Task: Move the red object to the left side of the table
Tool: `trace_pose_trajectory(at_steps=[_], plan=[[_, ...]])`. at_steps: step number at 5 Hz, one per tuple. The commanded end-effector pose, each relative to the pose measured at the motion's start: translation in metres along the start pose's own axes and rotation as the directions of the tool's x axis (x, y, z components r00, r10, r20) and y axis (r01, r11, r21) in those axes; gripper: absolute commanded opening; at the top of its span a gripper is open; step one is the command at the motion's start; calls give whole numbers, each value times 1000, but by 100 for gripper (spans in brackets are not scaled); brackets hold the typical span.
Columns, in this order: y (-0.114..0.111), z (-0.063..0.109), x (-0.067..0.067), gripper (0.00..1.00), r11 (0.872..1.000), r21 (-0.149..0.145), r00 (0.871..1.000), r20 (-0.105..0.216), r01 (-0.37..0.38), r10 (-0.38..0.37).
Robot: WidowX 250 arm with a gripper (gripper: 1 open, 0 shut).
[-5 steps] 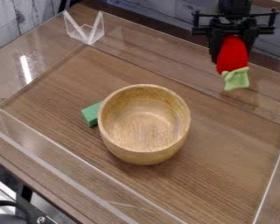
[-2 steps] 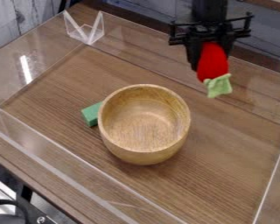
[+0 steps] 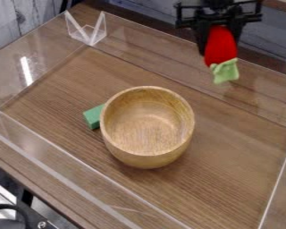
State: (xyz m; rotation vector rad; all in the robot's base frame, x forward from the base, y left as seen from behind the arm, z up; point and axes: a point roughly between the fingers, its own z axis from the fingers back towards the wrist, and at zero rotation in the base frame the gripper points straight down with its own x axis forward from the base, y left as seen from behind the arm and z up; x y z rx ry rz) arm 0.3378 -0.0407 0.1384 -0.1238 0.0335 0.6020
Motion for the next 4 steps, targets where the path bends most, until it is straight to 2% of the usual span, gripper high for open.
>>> trace_pose_trajectory(at_steps=[1,2,4], plan=[[-8,17,-5,0,999,-37,999,41,15,-14],[-10,16,-12,0,999,-36,999,39,12,-11],[-1,28,0,0,998,-37,999,33,41,-40]])
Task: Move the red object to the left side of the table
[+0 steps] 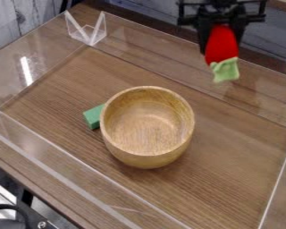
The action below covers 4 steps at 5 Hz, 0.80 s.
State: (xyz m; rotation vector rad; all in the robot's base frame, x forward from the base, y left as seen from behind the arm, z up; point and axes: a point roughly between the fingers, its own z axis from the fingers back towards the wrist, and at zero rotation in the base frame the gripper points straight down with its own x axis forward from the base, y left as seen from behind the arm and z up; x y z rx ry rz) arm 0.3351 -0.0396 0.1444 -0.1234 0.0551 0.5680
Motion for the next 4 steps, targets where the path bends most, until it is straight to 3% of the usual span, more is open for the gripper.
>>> trace_pose_trajectory(at_steps=[1,2,4], plan=[[2,21,2,0,999,-43,999,53,0,2],[8,21,1,0,999,-43,998,54,-23,25],[23,17,14,0,992,-52,992,61,-112,115]])
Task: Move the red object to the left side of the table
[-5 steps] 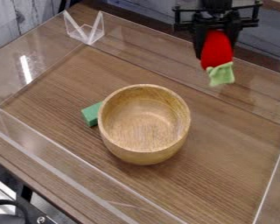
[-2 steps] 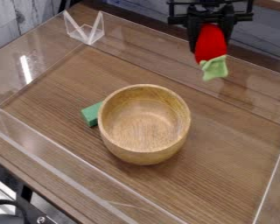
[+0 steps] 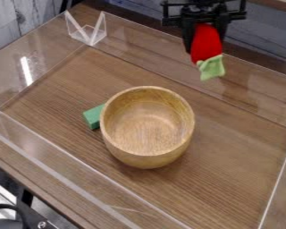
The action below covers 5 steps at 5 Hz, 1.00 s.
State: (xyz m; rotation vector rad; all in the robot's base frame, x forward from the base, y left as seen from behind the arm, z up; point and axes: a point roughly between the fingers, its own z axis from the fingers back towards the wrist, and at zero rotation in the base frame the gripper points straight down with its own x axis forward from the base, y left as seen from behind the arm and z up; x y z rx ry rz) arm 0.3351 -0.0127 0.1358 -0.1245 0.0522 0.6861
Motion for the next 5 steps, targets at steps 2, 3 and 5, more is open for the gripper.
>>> trace_pose_trajectory(at_steps=[2,3,5], plan=[[21,35,31,0,999,-45,998,57,-4,6],[64,26,45,0,996,-5,994,63,89,-88],[137,9,63,0,978,50,976,69,203,-206]])
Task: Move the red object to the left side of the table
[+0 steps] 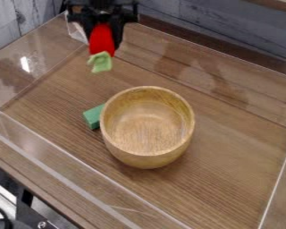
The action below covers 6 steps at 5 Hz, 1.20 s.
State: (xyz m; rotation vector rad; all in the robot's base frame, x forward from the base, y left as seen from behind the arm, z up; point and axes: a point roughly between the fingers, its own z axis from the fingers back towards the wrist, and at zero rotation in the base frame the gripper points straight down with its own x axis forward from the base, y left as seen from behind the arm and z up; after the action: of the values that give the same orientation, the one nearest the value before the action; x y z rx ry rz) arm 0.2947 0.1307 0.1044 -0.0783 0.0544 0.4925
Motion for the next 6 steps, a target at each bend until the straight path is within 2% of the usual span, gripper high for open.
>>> trace_pose_trajectory(at_steps=[1,2,3,4,6], plan=[[15,9,-3,0,996,13,994,72,85,-86],[26,-4,3,0,984,19,981,72,177,-178],[41,-17,11,0,971,23,969,72,237,-238],[50,-29,15,0,963,22,960,75,268,-269],[58,-37,24,0,947,16,944,68,321,-322]])
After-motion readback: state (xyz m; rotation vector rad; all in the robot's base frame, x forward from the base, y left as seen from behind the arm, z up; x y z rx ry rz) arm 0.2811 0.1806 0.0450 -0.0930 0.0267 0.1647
